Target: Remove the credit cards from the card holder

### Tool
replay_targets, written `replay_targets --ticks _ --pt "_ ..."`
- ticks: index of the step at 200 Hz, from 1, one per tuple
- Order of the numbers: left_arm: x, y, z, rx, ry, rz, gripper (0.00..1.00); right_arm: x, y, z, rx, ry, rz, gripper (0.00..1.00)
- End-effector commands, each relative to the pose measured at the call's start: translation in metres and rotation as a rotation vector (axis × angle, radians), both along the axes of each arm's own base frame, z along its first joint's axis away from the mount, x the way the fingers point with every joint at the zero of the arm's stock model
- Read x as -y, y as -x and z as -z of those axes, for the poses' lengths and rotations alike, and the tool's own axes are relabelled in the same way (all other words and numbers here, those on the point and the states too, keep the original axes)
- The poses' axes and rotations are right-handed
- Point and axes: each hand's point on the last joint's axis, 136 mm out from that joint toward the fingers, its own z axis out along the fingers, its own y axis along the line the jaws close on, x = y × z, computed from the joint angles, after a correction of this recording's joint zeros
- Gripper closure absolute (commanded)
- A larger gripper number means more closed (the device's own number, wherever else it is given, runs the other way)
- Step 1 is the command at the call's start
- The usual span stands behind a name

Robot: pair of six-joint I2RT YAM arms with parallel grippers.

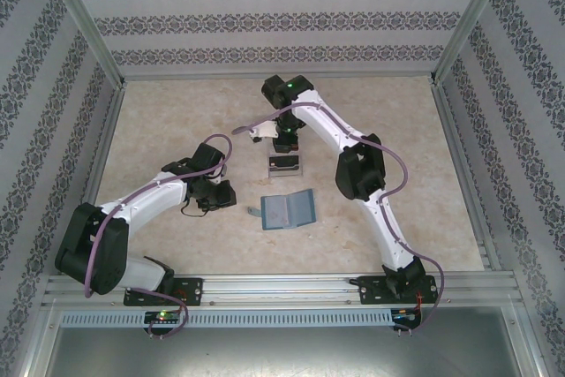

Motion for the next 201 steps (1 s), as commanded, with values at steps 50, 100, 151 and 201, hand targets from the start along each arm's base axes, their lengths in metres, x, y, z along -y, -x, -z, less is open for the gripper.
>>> replay_targets --ticks 50,100,151,201 --pt "0.001 -0.005 -0.006 -0.003 0.005 0.004 0.81 -0.002 -0.015 -0.019 0.081 -0.005 0.056 0.73" --pt "0.001 -0.007 -0.008 -0.002 -0.001 0.011 0.8 0.0 -0.029 -0.049 0.168 -0.057 0.103 0.67" --pt "0.006 -0.01 -0.007 -0.004 0.013 0.021 0.81 0.002 -0.034 -0.06 0.215 -0.102 0.163 0.66" --pt "0.025 -0.014 -0.006 -0.002 0.034 0.062 0.8 0.008 -0.038 -0.088 0.226 -0.268 0.45 0.64"
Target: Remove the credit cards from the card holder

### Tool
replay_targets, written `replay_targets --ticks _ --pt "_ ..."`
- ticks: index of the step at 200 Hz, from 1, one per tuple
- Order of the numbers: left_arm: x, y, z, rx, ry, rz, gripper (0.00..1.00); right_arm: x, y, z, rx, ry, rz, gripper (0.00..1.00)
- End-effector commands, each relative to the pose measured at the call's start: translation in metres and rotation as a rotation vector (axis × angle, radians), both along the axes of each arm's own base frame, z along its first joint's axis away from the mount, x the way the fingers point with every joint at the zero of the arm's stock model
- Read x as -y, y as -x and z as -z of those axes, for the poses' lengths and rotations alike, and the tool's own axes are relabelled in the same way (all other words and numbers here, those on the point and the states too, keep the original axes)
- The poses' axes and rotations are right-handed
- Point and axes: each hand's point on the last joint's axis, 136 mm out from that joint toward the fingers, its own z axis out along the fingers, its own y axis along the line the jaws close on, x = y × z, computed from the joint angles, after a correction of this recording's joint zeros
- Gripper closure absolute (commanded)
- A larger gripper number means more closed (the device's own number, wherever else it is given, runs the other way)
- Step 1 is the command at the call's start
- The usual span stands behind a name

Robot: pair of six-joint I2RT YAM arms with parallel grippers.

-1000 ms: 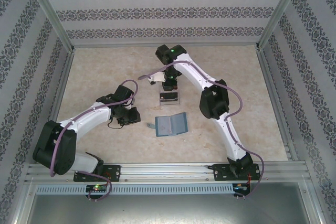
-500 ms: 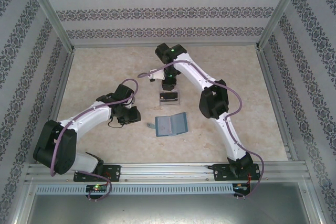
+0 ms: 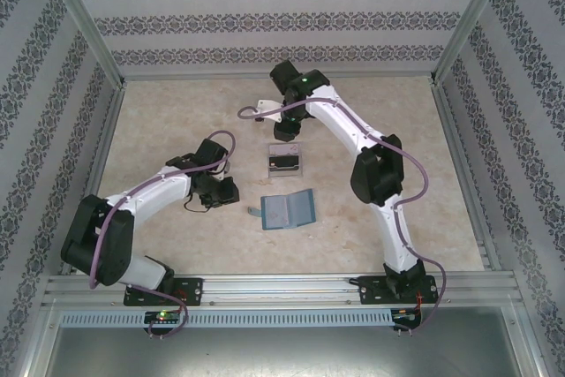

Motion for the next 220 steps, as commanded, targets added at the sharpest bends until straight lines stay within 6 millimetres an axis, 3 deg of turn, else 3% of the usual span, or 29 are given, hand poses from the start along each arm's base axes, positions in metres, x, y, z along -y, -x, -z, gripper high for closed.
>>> replay_targets --ticks 1,40,68,143,186,220 --pt "0.015 -0.005 -0.006 0.019 0.024 0.045 0.8 0.001 -0.005 -0.037 0.044 -0.159 0.187 0.64" --pt "0.033 -0.007 0.004 -0.001 0.038 0.086 0.79 0.017 0.02 -0.051 0.031 -0.327 0.443 0.59" --pt "0.047 -0.009 0.011 -0.013 0.057 0.112 0.79 0.033 0.044 -0.049 -0.005 -0.388 0.585 0.6" --pt "0.072 -0.012 0.022 -0.032 0.08 0.158 0.81 0.048 0.11 -0.037 -0.152 -0.509 0.834 0.62" --pt "0.07 -0.016 0.021 -0.014 0.059 0.152 0.81 0.037 0.141 -0.021 -0.302 -0.529 0.947 0.64" --pt "0.057 -0.022 0.012 0.017 0.042 0.116 0.81 0.01 0.169 -0.002 -0.512 -0.525 0.992 0.65"
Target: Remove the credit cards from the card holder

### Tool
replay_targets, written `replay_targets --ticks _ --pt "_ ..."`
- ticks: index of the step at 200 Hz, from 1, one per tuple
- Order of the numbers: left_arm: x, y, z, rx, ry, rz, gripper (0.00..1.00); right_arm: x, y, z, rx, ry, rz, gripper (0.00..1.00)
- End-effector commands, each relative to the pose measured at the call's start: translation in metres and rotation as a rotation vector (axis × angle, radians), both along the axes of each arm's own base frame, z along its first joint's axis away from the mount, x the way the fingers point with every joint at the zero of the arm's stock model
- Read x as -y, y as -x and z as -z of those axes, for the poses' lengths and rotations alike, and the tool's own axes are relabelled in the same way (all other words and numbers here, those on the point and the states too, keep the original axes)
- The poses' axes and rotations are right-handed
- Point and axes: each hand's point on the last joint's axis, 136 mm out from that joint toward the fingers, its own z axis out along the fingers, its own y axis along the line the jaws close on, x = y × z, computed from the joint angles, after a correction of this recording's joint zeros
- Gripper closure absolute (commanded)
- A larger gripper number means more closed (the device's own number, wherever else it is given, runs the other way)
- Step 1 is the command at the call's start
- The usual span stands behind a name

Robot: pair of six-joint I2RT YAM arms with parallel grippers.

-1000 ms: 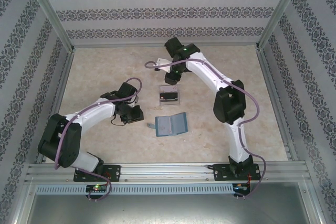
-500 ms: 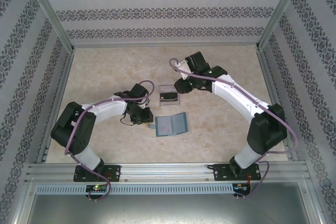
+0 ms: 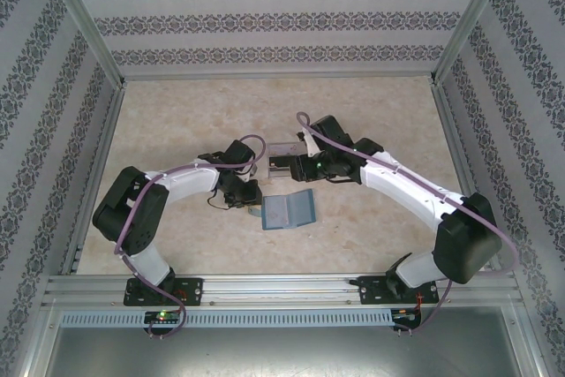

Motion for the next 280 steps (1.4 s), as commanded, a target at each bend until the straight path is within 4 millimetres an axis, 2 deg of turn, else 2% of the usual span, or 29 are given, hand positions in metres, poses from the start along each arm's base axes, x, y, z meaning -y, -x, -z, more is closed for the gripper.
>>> replay_targets --ticks 1,73,94,119,207,280 --pt "-0.004 -0.014 -0.018 0.066 0.008 -0.03 0.81 -0.021 0.02 0.01 -0.159 -0.106 0.038 0.65" --pt "-0.071 -0.017 -0.032 0.089 0.028 -0.165 0.8 -0.083 0.049 0.046 -0.339 -0.193 -0.012 0.65" --pt "-0.083 -0.014 -0.035 0.097 0.021 -0.179 0.8 -0.095 0.054 0.056 -0.369 -0.184 -0.023 0.65" --pt "-0.085 -0.01 -0.038 0.105 0.023 -0.183 0.8 -0.103 0.056 0.071 -0.401 -0.158 -0.025 0.65" --pt "-0.082 -0.009 -0.038 0.105 0.044 -0.185 0.8 -0.097 0.057 0.112 -0.445 -0.06 0.008 0.61" --pt "-0.077 -0.011 -0.042 0.111 0.052 -0.177 0.8 -0.067 0.061 0.126 -0.422 0.085 0.048 0.59"
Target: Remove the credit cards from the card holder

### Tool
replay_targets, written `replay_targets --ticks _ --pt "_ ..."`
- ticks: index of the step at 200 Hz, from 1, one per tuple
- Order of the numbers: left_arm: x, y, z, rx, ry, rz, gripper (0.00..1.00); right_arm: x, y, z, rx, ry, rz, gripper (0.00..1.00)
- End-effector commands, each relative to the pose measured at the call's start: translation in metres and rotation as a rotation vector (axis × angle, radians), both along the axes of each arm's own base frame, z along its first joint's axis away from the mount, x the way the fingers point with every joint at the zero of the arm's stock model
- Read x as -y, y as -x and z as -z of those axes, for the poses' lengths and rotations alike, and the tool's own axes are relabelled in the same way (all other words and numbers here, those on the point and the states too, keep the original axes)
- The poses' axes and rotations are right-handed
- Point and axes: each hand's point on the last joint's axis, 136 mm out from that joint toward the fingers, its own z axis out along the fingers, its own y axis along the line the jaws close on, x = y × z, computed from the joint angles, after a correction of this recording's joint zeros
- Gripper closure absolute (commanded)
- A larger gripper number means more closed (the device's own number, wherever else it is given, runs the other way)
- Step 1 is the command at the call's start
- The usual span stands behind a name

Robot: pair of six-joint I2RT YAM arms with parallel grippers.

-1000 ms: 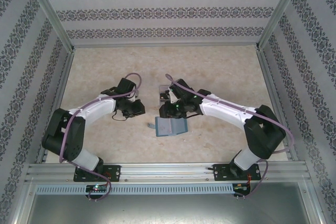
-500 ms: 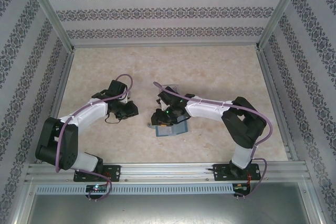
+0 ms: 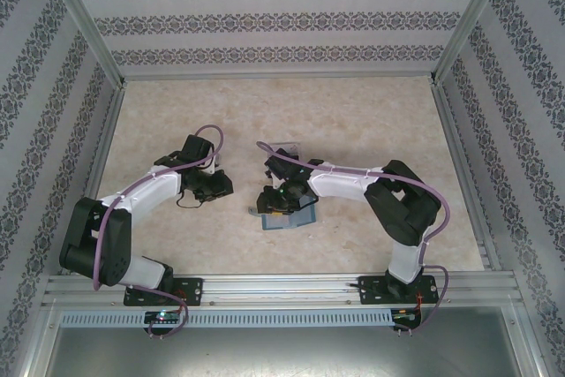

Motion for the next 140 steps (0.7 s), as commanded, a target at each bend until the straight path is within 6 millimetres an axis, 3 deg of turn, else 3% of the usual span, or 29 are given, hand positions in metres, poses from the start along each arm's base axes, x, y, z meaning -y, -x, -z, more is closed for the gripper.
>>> replay_targets --ticks 1,37,140 --pt "0.003 0.001 -0.006 0.009 0.005 0.022 0.8 0.019 0.003 0.006 0.017 0.107 -0.001 0.59" --pt "0.007 -0.001 -0.009 0.014 0.007 0.03 0.8 0.032 0.005 0.007 0.032 0.178 0.0 0.59" --pt "0.027 -0.007 -0.015 0.03 0.012 0.074 0.8 0.063 -0.004 -0.019 0.18 0.476 -0.043 0.54"
